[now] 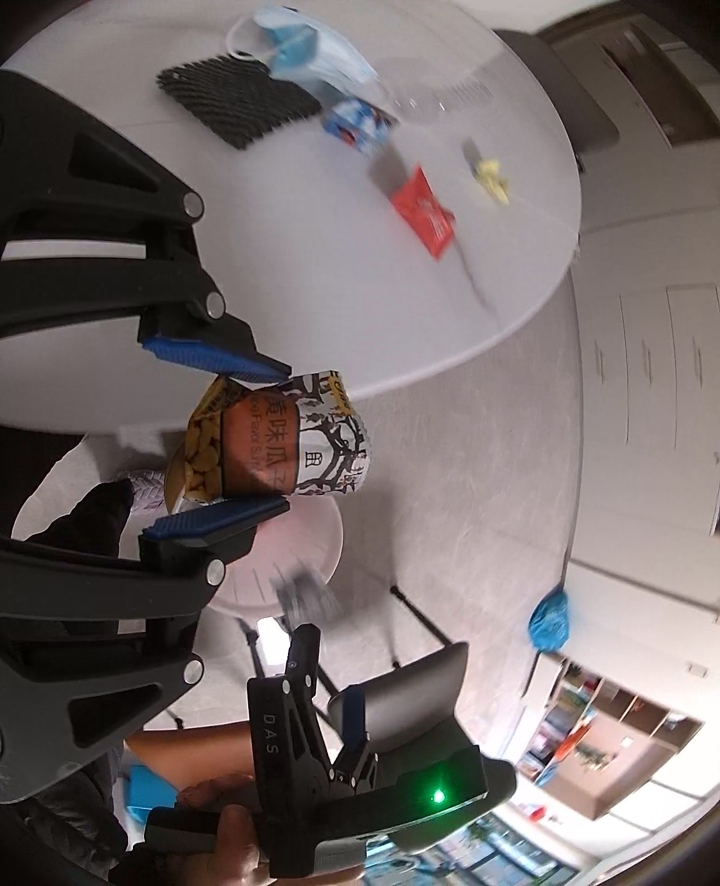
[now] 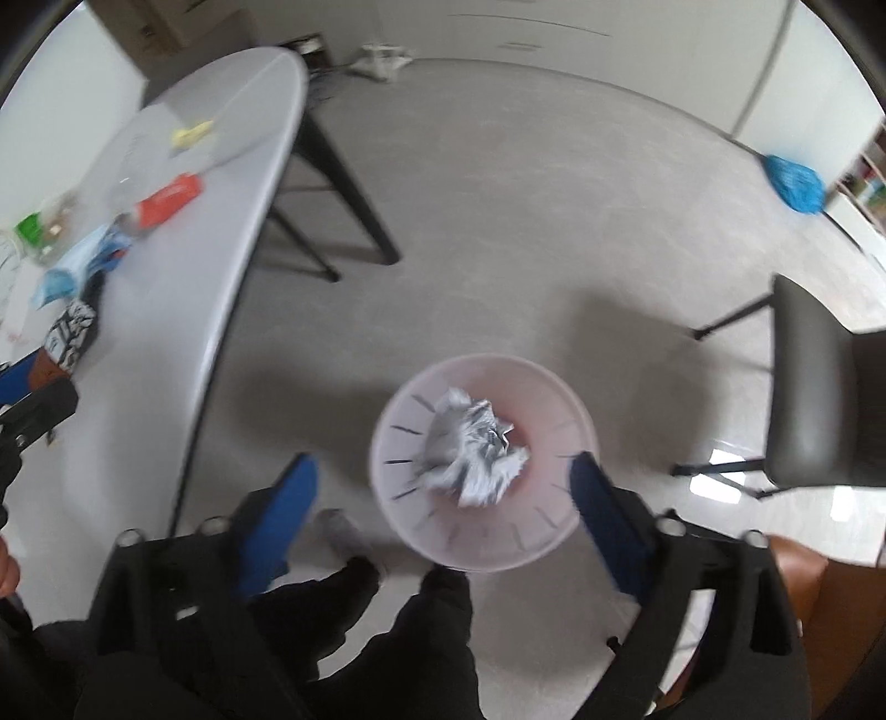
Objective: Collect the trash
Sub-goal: 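Carry the packet and foil to the wastebasket and release them inside, then return to the table and grasp the blue face mask with the left gripper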
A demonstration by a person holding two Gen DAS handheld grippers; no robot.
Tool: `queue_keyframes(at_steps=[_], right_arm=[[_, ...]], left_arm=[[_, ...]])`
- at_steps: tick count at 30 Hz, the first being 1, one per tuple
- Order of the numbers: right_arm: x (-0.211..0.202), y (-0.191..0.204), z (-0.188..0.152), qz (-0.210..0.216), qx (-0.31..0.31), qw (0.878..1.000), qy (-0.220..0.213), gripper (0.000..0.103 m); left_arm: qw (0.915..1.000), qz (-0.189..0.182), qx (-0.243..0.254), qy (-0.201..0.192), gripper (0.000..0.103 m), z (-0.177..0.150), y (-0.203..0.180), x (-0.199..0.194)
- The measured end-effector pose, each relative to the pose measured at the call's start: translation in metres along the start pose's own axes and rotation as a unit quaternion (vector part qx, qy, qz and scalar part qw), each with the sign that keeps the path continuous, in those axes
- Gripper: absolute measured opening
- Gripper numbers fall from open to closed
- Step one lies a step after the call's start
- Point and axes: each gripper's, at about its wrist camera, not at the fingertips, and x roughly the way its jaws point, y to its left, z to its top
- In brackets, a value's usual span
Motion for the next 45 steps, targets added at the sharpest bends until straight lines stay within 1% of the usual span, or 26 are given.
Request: queue_keyframes(at_steps=[2,6,8,10,11,12,13,14,15,17,19,24,30,34,38,40,44,45], right_arm=[[-0.002,-0.013,-0.002,-0.002,0.016,1.000,-0.002,0.096],[-0.010,-0.038,-0.007,-0.010,0.043,0.999,-0.008,0.099],[-0.013,-0.049,-0.009,-0.012,0.055,0.998,-0.011,0.099],[-0.015,-0.059,-0.012,-0.011,0.065,0.998,-0.012,0.099],[-0.017,-0.066,-0.014,-0.011,0.072,0.997,-0.014,0.099],[-0.019,-0.070,-0.014,-0.010,0.075,0.997,-0.015,0.099],[-0.020,-0.074,-0.015,-0.010,0.077,0.997,-0.015,0.099],[-0.021,-0.077,-0.015,-0.011,0.078,0.997,-0.016,0.099],[-0.023,-0.080,-0.015,-0.013,0.078,0.997,-0.018,0.099],[-0.024,-0.085,-0.015,-0.013,0.080,0.997,-0.021,0.099],[-0.025,-0.088,-0.015,-0.012,0.082,0.996,-0.022,0.099],[-0.026,-0.091,-0.014,-0.009,0.080,0.996,-0.024,0.099],[-0.027,-0.084,-0.013,-0.005,0.069,0.997,-0.025,0.099],[-0.029,-0.074,-0.009,-0.001,0.060,0.998,-0.028,0.099],[-0.035,-0.054,-0.001,-0.002,0.039,0.998,-0.040,0.099],[-0.036,-0.045,0.004,0.005,0.031,0.998,-0.045,0.099],[-0.039,-0.008,0.018,0.024,-0.002,0.998,-0.056,0.099],[-0.039,0.003,0.022,0.030,-0.012,0.998,-0.058,0.099]], left_arm=[[0.9999,-0.008,0.010,0.005,0.041,0.005,-0.011,0.005],[0.9983,-0.029,0.047,0.017,0.041,0.016,-0.041,0.019],[0.9961,-0.044,0.072,0.025,0.041,0.022,-0.060,0.028],[0.9936,-0.060,0.090,0.033,0.044,0.026,-0.075,0.036],[0.9925,-0.066,0.096,0.038,0.050,0.028,-0.081,0.039],[0.9912,-0.071,0.102,0.045,0.064,0.030,-0.090,0.044],[0.9906,-0.072,0.106,0.049,0.071,0.032,-0.096,0.046],[0.9903,-0.073,0.107,0.050,0.084,0.033,-0.101,0.046],[0.9899,-0.077,0.108,0.050,0.090,0.035,-0.107,0.046],[0.9894,-0.086,0.107,0.049,0.094,0.037,-0.114,0.044],[0.9892,-0.089,0.104,0.052,0.095,0.037,-0.118,0.044],[0.9902,-0.079,0.101,0.056,0.095,0.035,-0.121,0.043],[0.9915,-0.076,0.093,0.049,0.095,0.033,-0.116,0.035],[0.9930,-0.066,0.088,0.044,0.095,0.031,-0.109,0.028],[0.9959,-0.047,0.069,0.035,0.095,0.029,-0.092,0.017],[0.9974,-0.035,0.056,0.029,0.095,0.027,-0.081,0.011],[0.9998,-0.007,0.018,0.011,0.095,0.019,-0.045,-0.009],[1.0000,0.006,0.003,0.006,0.095,0.016,-0.033,-0.015]])
